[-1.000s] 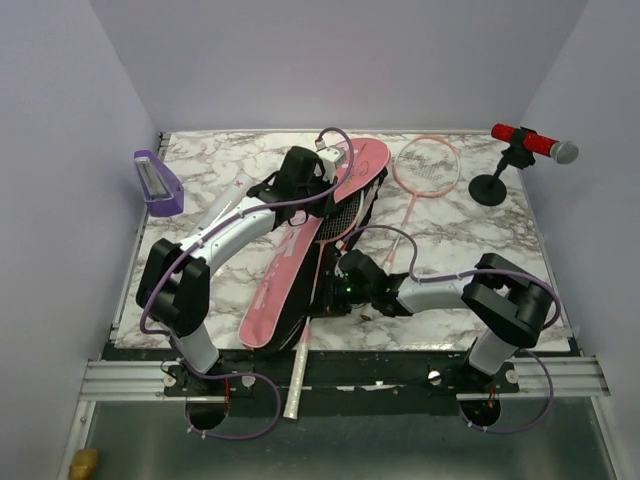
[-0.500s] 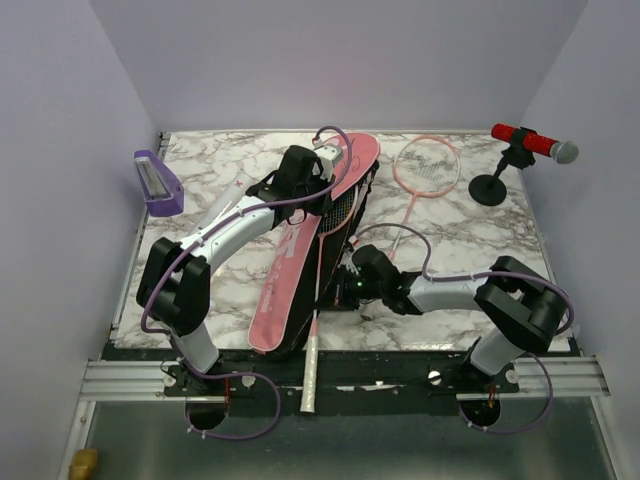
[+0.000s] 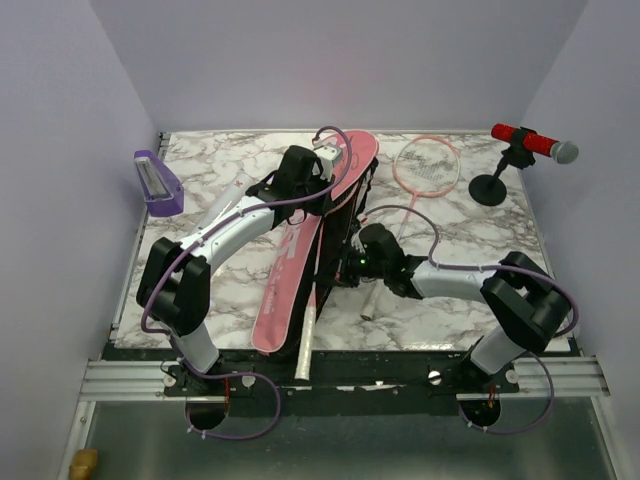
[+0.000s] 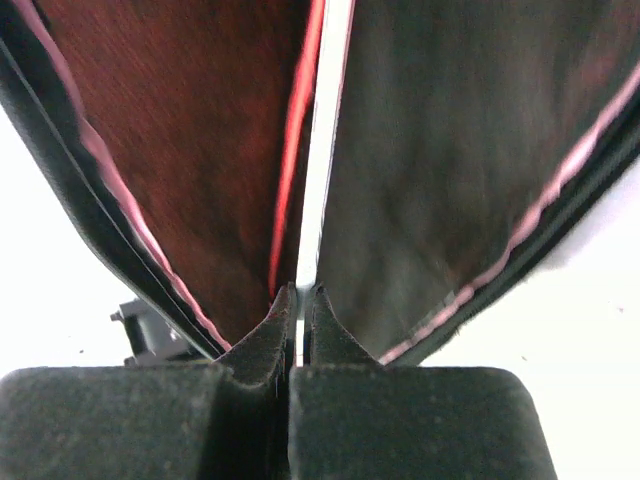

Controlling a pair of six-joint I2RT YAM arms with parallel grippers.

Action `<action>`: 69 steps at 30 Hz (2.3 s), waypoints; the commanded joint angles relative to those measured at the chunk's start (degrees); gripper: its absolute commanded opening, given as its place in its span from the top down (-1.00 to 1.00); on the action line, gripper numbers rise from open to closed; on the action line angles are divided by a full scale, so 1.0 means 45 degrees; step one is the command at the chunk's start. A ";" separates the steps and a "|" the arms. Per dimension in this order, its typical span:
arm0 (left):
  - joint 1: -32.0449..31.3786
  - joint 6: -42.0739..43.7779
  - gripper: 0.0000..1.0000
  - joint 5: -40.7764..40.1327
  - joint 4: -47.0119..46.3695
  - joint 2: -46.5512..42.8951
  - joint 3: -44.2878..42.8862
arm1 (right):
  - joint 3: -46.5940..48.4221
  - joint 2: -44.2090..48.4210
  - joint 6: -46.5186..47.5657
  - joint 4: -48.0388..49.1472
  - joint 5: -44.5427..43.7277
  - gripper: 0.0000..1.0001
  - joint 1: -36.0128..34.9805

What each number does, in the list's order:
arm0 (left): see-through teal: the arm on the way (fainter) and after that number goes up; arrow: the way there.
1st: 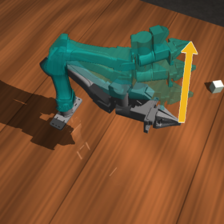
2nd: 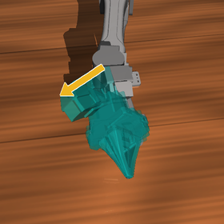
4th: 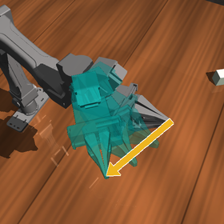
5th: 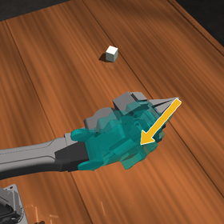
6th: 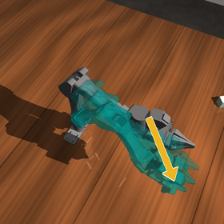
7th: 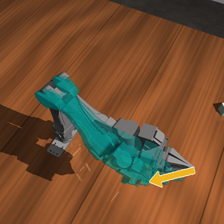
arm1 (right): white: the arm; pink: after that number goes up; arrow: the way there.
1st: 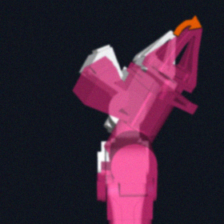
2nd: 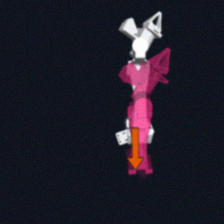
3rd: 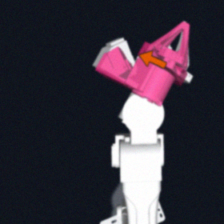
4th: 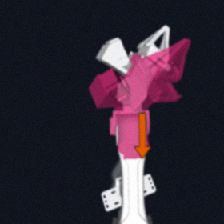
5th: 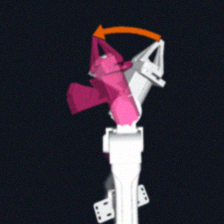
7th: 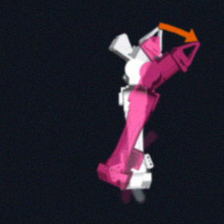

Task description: Pack up the badminton gear

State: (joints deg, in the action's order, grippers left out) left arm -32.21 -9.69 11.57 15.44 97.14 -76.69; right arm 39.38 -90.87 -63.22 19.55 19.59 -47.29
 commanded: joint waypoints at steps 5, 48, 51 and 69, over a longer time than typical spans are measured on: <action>0.0008 -0.0209 1.00 0.0513 -0.0404 -0.0415 0.0303 | 0.2361 -0.1133 0.0610 -0.0008 0.0041 0.99 0.1152; -0.0128 0.0044 1.00 0.0711 0.0044 -0.0923 0.0323 | 0.3851 -0.1706 0.1726 -0.1785 -0.1679 -0.31 0.1777; -0.0031 -0.0033 1.00 0.0378 0.0064 -0.0904 0.0225 | 0.3030 -0.0299 0.1530 -0.2019 -0.1658 -0.41 0.2128; 0.0496 -0.0346 1.00 -0.0306 -0.0150 -0.1236 0.0537 | 0.5858 -0.1933 0.4205 -0.9168 -0.7985 -0.28 0.5997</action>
State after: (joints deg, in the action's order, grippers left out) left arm -30.65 -10.81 11.73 16.03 94.26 -74.41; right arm 61.47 -95.26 -47.83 -13.06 -6.22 -19.97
